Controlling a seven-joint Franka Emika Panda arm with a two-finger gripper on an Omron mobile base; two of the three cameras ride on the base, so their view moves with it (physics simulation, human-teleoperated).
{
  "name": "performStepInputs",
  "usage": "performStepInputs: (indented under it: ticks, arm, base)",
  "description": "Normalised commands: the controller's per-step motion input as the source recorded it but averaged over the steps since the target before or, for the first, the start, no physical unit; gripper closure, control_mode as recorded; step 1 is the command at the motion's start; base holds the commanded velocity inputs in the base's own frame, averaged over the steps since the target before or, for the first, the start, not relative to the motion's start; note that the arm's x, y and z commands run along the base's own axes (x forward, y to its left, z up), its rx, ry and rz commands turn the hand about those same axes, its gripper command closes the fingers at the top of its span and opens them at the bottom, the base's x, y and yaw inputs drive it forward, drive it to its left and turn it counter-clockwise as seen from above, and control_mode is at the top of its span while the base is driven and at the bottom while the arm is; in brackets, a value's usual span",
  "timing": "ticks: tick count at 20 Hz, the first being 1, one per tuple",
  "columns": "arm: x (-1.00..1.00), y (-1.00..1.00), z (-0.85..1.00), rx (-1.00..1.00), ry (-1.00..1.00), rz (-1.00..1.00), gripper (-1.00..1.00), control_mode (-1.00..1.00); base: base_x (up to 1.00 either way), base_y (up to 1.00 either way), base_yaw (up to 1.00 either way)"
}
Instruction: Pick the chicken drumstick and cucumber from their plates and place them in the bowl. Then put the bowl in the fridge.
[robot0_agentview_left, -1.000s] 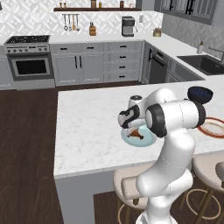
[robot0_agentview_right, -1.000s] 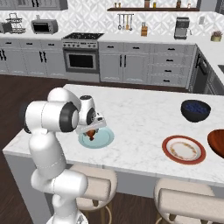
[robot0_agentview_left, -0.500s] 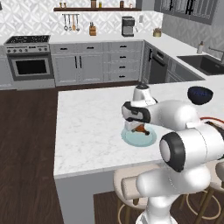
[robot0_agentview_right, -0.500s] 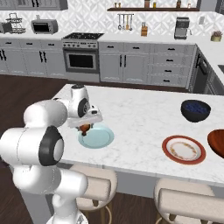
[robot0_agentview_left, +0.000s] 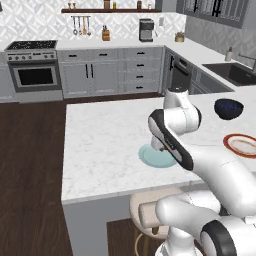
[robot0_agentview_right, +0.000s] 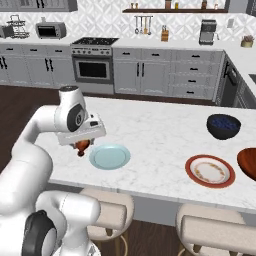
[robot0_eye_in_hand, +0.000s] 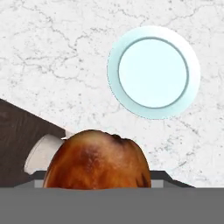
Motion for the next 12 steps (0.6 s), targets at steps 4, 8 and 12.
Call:
performStepInputs:
  ticks: [4, 8, 12]
  arm:
    - [-0.85, 0.00, 0.76, 0.00, 0.03, 0.23, 1.00, -1.00]
    - [-0.88, 0.00, 0.44, 0.00, 0.00, 0.28, 1.00, -1.00]
    - [-0.68, 0.00, 0.10, 0.00, 0.00, 0.30, 1.00, -1.00]
  base:
    - [0.00, 0.00, 0.00]
    - [0.00, 0.00, 0.00]
    - [0.00, 0.00, 0.00]
